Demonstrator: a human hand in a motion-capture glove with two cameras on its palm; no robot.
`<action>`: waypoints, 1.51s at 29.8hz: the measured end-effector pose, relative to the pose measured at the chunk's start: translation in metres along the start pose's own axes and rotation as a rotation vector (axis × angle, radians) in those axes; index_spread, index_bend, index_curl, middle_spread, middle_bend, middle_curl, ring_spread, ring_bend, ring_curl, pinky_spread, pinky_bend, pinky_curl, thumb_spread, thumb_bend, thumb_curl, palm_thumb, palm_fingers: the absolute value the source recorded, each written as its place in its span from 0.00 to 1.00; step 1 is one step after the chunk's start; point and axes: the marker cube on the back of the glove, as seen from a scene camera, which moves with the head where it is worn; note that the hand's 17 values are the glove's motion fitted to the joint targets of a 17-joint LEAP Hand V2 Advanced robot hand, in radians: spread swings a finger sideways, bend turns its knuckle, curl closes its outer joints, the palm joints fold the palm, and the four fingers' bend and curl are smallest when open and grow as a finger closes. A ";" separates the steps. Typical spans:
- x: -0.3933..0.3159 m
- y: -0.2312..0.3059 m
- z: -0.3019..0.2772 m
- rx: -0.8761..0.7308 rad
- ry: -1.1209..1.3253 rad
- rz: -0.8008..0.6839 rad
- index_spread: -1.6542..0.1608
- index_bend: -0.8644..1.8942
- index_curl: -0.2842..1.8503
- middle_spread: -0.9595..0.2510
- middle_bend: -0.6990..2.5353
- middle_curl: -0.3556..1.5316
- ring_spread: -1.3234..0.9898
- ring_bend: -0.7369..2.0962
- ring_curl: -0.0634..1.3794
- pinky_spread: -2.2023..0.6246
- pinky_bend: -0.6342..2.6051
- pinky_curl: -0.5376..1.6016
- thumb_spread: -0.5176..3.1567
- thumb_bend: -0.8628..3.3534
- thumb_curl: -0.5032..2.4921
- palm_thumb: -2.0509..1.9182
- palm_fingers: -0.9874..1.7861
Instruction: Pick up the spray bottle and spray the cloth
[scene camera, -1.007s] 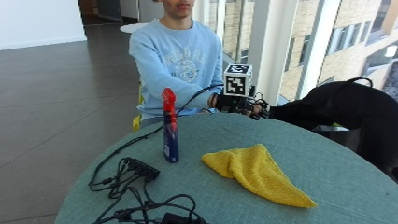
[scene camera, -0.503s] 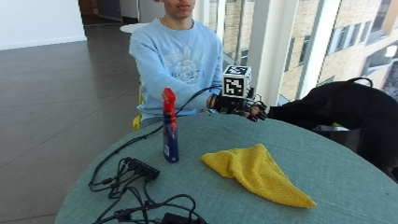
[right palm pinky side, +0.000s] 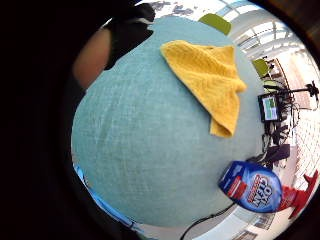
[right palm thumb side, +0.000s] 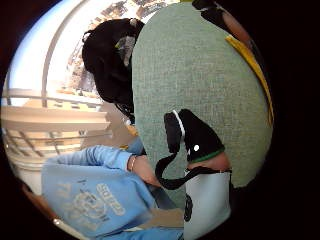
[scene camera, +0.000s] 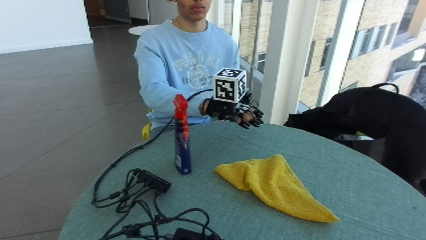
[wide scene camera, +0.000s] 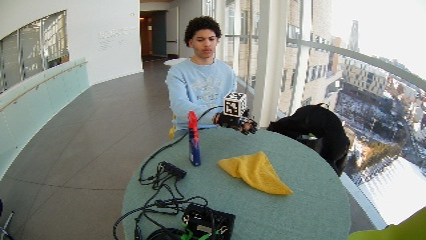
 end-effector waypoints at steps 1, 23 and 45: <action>0.003 0.008 -0.003 0.007 -0.003 0.008 0.69 0.37 0.27 0.73 0.31 0.36 0.57 0.34 0.21 0.86 0.26 0.38 0.45 0.22 0.27 0.68 0.52; 0.041 0.164 -0.038 0.246 -0.097 0.201 0.69 0.37 0.28 0.73 0.30 0.38 0.57 0.33 0.23 0.87 0.25 0.39 0.45 0.20 0.28 0.68 0.53; 0.101 0.233 -0.037 0.415 -0.427 0.404 0.69 0.36 0.27 0.73 0.30 0.38 0.58 0.33 0.24 0.87 0.26 0.40 0.44 0.20 0.27 0.66 0.54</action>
